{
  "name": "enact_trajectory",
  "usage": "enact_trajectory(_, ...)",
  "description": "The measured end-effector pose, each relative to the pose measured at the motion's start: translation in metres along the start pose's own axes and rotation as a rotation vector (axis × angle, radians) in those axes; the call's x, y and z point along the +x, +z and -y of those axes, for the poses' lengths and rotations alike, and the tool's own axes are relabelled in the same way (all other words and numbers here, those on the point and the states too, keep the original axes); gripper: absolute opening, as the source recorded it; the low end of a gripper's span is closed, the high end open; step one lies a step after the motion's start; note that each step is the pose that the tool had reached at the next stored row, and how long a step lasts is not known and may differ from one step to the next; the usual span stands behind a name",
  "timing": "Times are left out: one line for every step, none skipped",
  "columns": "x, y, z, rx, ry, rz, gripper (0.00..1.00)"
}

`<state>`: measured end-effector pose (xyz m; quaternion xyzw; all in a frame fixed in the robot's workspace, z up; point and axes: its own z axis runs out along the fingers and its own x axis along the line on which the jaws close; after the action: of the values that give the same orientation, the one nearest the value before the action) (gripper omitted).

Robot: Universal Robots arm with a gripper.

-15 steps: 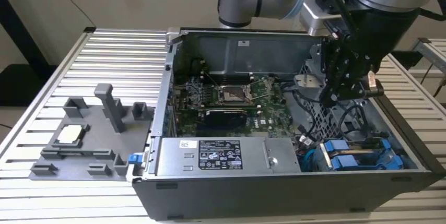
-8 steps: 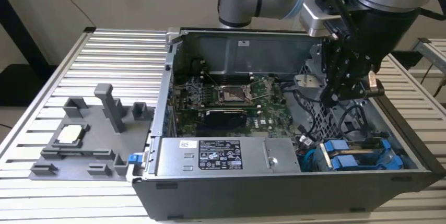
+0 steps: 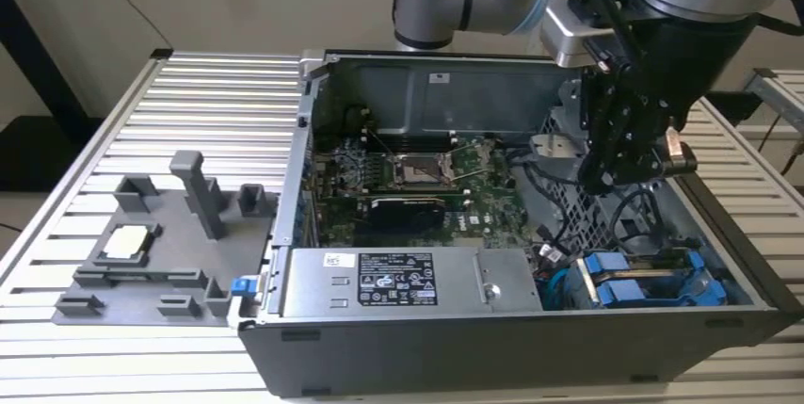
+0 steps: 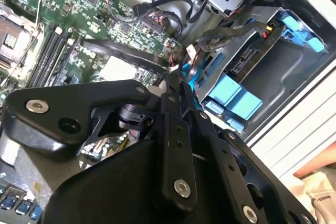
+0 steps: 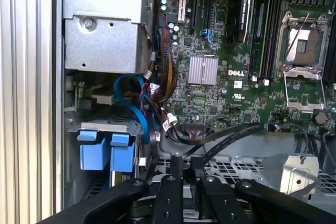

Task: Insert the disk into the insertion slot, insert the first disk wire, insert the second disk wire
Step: 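Insert the first disk wire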

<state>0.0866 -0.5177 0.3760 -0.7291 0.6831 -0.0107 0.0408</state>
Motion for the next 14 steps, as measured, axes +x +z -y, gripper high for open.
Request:
enact_trajectory(0.0, 0.0, 0.0, 0.0004, 0.0, 0.0, 0.2)
enact_trajectory(0.0, 0.0, 0.0, 0.0005, 0.0, 0.0, 0.26)
enact_trajectory(0.0, 0.0, -0.0001, 0.0005, -0.001, 0.0001, 0.26)
enact_trajectory(-0.0001, -0.0001, -0.0005, 0.0004, -0.005, 0.0004, 0.26)
enact_trajectory(-0.0001, -0.0002, -0.0011, 0.0002, -0.009, 0.0006, 0.26)
enact_trajectory(-0.0002, -0.0005, -0.0018, 0.0001, -0.012, 0.0008, 0.26)
enact_trajectory(-0.0003, -0.0012, -0.0028, -0.0001, -0.014, 0.0008, 0.26)
enact_trajectory(-0.0004, -0.002, -0.0039, -0.0001, -0.015, 0.0011, 0.26)
enact_trajectory(-0.0005, -0.003, -0.0052, -0.0002, -0.017, 0.0013, 0.26)
enact_trajectory(-0.0006, -0.0034, -0.0062, -0.0003, -0.02, 0.0016, 0.26)
enact_trajectory(-0.0006, -0.0034, -0.0071, -0.0003, -0.022, 0.002, 0.26)
enact_trajectory(-0.0006, -0.0033, -0.0076, -0.0004, -0.025, 0.0022, 0.26)
enact_trajectory(-0.0006, -0.0032, -0.0077, -0.0005, -0.028, 0.0023, 0.26)
enact_trajectory(-0.0007, -0.0028, -0.0081, 0.0003, -0.029, 0.0022, 0.26)
